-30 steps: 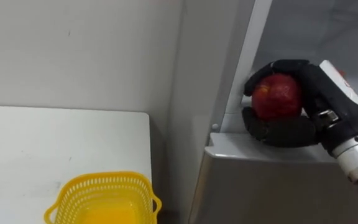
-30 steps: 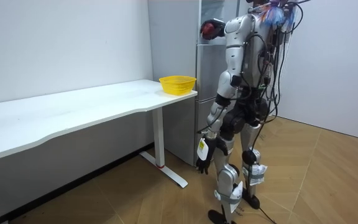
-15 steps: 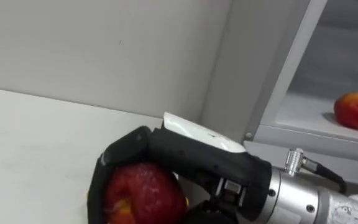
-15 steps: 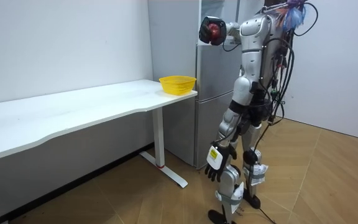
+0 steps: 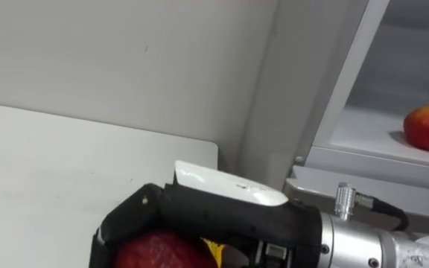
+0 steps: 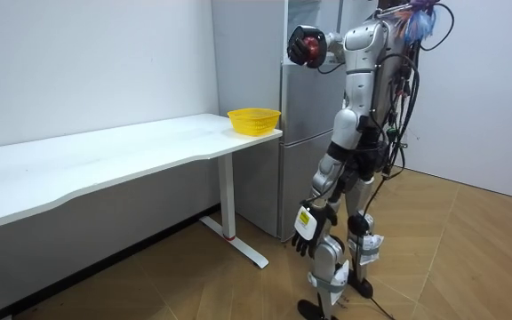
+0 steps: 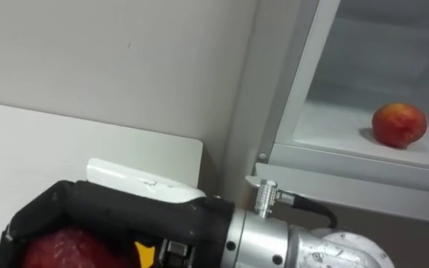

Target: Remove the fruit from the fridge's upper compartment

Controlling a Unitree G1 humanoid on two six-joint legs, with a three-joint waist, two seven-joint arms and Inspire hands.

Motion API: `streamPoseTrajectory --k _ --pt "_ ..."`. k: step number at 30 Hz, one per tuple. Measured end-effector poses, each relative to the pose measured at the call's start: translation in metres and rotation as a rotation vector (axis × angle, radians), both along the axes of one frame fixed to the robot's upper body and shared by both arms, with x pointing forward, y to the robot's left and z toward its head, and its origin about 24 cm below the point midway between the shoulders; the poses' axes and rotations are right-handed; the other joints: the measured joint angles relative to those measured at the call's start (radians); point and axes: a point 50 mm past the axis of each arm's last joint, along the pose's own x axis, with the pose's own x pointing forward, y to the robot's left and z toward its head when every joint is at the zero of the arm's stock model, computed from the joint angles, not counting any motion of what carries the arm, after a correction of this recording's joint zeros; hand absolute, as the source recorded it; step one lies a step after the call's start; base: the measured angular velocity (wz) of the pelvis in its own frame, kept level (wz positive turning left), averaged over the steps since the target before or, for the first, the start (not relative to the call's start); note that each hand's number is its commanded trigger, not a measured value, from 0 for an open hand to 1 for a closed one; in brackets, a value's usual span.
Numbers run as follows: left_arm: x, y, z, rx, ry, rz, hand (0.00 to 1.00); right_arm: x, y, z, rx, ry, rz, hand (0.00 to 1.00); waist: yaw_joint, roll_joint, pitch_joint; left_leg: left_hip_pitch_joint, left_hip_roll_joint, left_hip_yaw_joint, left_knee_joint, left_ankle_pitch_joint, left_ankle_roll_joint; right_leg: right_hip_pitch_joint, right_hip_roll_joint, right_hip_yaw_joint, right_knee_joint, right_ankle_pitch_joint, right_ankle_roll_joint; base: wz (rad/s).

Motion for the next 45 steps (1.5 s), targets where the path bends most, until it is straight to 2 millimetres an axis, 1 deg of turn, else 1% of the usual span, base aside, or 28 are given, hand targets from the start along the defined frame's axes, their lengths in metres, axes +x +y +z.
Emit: streamPoseTrajectory --k 3,4,6,8,10,11,13,14,16,17,18,19,20,22,23,24,26,27,30,32,33,34,35,36,39,42,44,45 --pt "0.002 0.000 0.000 0.001 -0.012 -0.005 0.00 0.003 -0.001 0.001 0.025 -0.018 -0.030 1.00 -0.003 -0.004 0.0032 -0.005 -0.002 -0.006 0.000 0.000 0.000 0.005 0.000 -0.004 -0.013 0.000 0.000 0.05" --pt "0.001 0.000 0.000 0.002 -0.013 -0.004 0.00 0.006 -0.003 0.000 0.030 -0.024 -0.061 1.00 -0.002 -0.005 0.0055 -0.005 -0.003 -0.006 -0.003 0.000 0.000 0.005 0.000 -0.002 -0.014 0.000 0.001 0.04" --pt "0.001 0.000 0.000 0.001 -0.012 -0.003 0.00 0.012 -0.005 -0.003 0.023 -0.035 -0.123 1.00 0.000 -0.007 0.0068 -0.005 -0.004 -0.006 -0.005 0.000 0.000 0.004 0.000 0.000 -0.015 -0.001 0.001 0.00" --pt "0.000 -0.001 0.000 -0.002 -0.010 0.000 0.00 0.019 -0.008 -0.004 0.013 -0.059 -0.196 1.00 0.002 -0.005 0.0099 -0.005 -0.005 -0.010 -0.005 0.000 0.000 0.007 -0.002 -0.006 -0.017 -0.001 0.001 0.08" --pt "0.002 -0.005 -0.001 -0.012 -0.019 0.008 0.00 0.030 -0.015 -0.008 0.002 -0.069 -0.291 1.00 0.005 0.003 0.0180 -0.002 -0.008 -0.023 -0.002 -0.001 0.001 0.019 -0.005 -0.022 -0.017 -0.001 0.002 0.17" --pt "0.003 -0.006 -0.001 -0.016 -0.022 0.008 0.00 0.034 -0.017 -0.010 -0.001 -0.067 -0.318 1.00 0.006 0.005 0.0195 -0.003 -0.008 -0.027 -0.002 -0.001 0.001 0.020 -0.005 -0.028 -0.017 -0.001 0.002 0.13" --pt "0.005 -0.010 -0.003 -0.026 -0.024 0.004 0.00 0.051 -0.024 -0.015 -0.049 -0.088 -0.429 1.00 0.015 0.015 0.0269 -0.013 -0.009 -0.038 0.001 -0.001 0.001 0.015 -0.005 -0.031 -0.018 -0.002 0.003 0.10" --pt "0.006 -0.010 -0.002 -0.026 -0.026 0.004 0.00 0.055 -0.025 -0.016 -0.060 -0.094 -0.458 1.00 0.015 0.017 0.0282 -0.019 -0.009 -0.042 0.005 -0.001 0.001 0.012 -0.005 -0.034 -0.019 -0.003 0.002 0.12" --pt "0.009 -0.010 -0.002 -0.021 -0.030 0.003 0.00 0.073 -0.032 -0.023 -0.076 -0.093 -0.575 1.00 0.024 0.022 0.0271 -0.032 -0.009 -0.049 0.009 0.000 0.001 -0.003 -0.004 -0.040 -0.017 -0.004 0.000 0.09" --pt "0.009 -0.010 -0.002 -0.020 -0.029 0.003 0.00 0.076 -0.034 -0.026 -0.075 -0.089 -0.602 1.00 0.028 0.022 0.0274 -0.035 -0.009 -0.052 0.010 0.000 0.001 -0.004 -0.004 -0.042 -0.017 -0.004 0.000 0.06" --pt "0.010 -0.010 -0.002 -0.018 -0.027 0.000 0.00 0.083 -0.036 -0.033 -0.073 -0.064 -0.648 1.00 0.039 0.018 0.0244 -0.036 -0.009 -0.053 0.011 0.000 0.001 -0.003 -0.004 -0.044 -0.017 -0.004 0.000 0.07" --pt "0.011 -0.010 -0.002 -0.016 -0.031 -0.002 0.00 0.091 -0.040 -0.043 -0.074 -0.024 -0.689 1.00 0.051 0.020 0.0242 -0.038 -0.009 -0.054 0.010 0.000 0.001 -0.002 -0.004 -0.048 -0.017 -0.004 0.000 0.07" --pt "0.012 -0.011 -0.002 -0.014 -0.035 -0.004 0.00 0.093 -0.040 -0.045 -0.074 -0.019 -0.697 1.00 0.056 0.019 0.0233 -0.039 -0.009 -0.056 0.010 0.000 0.001 -0.002 -0.005 -0.052 -0.017 -0.004 0.000 0.12" --pt "0.017 -0.011 -0.002 -0.012 -0.043 -0.009 0.00 0.102 -0.038 -0.059 -0.078 0.013 -0.747 1.00 0.069 0.014 0.0200 -0.044 -0.010 -0.068 0.010 0.000 0.001 -0.002 -0.005 -0.065 -0.017 -0.004 0.000 0.15" --pt "0.018 -0.012 -0.002 -0.012 -0.045 -0.009 0.00 0.105 -0.039 -0.063 -0.092 0.015 -0.764 1.00 0.072 0.012 0.0193 -0.049 -0.011 -0.074 0.011 0.000 0.001 -0.003 -0.005 -0.071 -0.017 -0.004 0.001 0.24" --pt "0.019 -0.012 -0.002 -0.013 -0.048 -0.011 0.00 0.108 -0.041 -0.069 -0.117 0.019 -0.790 1.00 0.073 0.006 0.0166 -0.054 -0.012 -0.086 0.012 0.000 0.000 -0.003 -0.006 -0.086 -0.016 -0.004 0.001 0.23" --pt "0.020 -0.013 -0.002 -0.014 -0.047 -0.012 0.00 0.111 -0.043 -0.076 -0.139 0.027 -0.820 1.00 0.086 0.004 0.0164 -0.056 -0.012 -0.091 0.011 0.001 0.000 -0.003 -0.005 -0.089 -0.016 -0.004 0.001 0.11" --pt "0.019 -0.014 -0.002 -0.017 -0.043 -0.011 0.00 0.113 -0.044 -0.079 -0.152 0.021 -0.844 1.00 0.093 -0.001 0.0132 -0.057 -0.012 -0.092 0.012 0.001 0.000 -0.003 -0.005 -0.094 -0.016 -0.004 0.001 0.04" --pt "0.019 -0.014 -0.002 -0.018 -0.035 -0.010 0.00 0.118 -0.046 -0.086 -0.177 0.015 -0.894 1.00 0.097 -0.005 0.0127 -0.060 -0.012 -0.099 0.012 0.001 -0.002 -0.003 -0.006 -0.113 -0.015 -0.004 0.001 0.06" --pt "0.020 -0.014 -0.002 -0.020 -0.030 -0.009 0.00 0.120 -0.046 -0.087 -0.176 0.004 -0.915 1.00 0.096 -0.007 0.0135 -0.069 -0.012 -0.106 0.013 0.001 -0.002 -0.003 -0.006 -0.121 -0.015 -0.004 0.001 0.08" --pt "0.020 -0.014 -0.002 -0.019 -0.029 -0.015 0.00 0.121 -0.047 -0.089 -0.178 0.004 -0.930 1.00 0.100 -0.006 0.0166 -0.070 -0.012 -0.108 0.013 0.002 -0.003 -0.003 -0.006 -0.129 -0.015 -0.004 0.001 0.07" --pt "0.021 -0.014 -0.002 -0.022 -0.030 -0.017 0.00 0.124 -0.048 -0.091 -0.182 0.011 -0.940 1.00 0.102 -0.009 0.0169 -0.072 -0.012 -0.110 0.014 0.002 -0.003 -0.004 -0.007 -0.138 -0.015 -0.004 0.001 0.06" --pt "0.021 -0.014 -0.002 -0.024 -0.029 -0.018 0.00 0.125 -0.048 -0.092 -0.183 0.014 -0.947 1.00 0.103 -0.011 0.0171 -0.075 -0.012 -0.112 0.015 0.003 -0.004 -0.005 -0.007 -0.139 -0.015 -0.004 0.001 0.03" --pt "0.022 -0.014 -0.002 -0.026 -0.031 -0.019 0.00 0.129 -0.049 -0.094 -0.186 0.019 -0.960 1.00 0.108 -0.016 0.0149 -0.085 -0.012 -0.112 0.019 0.004 -0.004 -0.014 -0.007 -0.139 -0.014 -0.005 0.000 0.00" --pt "0.030 -0.014 -0.001 -0.027 -0.048 -0.026 0.00 0.137 -0.053 -0.098 -0.198 0.034 -1.001 1.00 0.119 -0.019 0.0156 -0.119 -0.014 -0.122 0.044 0.004 -0.004 -0.035 -0.006 -0.139 -0.014 -0.003 -0.003 0.06" --pt "0.032 -0.014 -0.001 -0.025 -0.052 -0.027 0.00 0.138 -0.057 -0.107 -0.222 0.057 -1.020 1.00 0.120 -0.018 0.0172 -0.134 -0.022 -0.137 0.046 0.008 0.000 -0.042 -0.009 -0.137 -0.014 -0.003 -0.003 0.14" --pt "0.034 -0.014 0.000 -0.026 -0.055 -0.029 0.00 0.139 -0.059 -0.111 -0.228 0.067 -1.033 1.00 0.123 -0.019 0.0196 -0.141 -0.023 -0.138 0.046 0.011 0.000 -0.049 -0.010 -0.135 -0.013 -0.003 -0.003 0.03" --pt "0.035 -0.014 0.000 -0.027 -0.056 -0.030 0.00 0.139 -0.059 -0.113 -0.232 0.070 -1.034 0.70 0.125 -0.018 0.0242 -0.144 -0.024 -0.138 0.047 0.011 0.000 -0.051 -0.010 -0.135 -0.013 -0.003 -0.003 0.00"
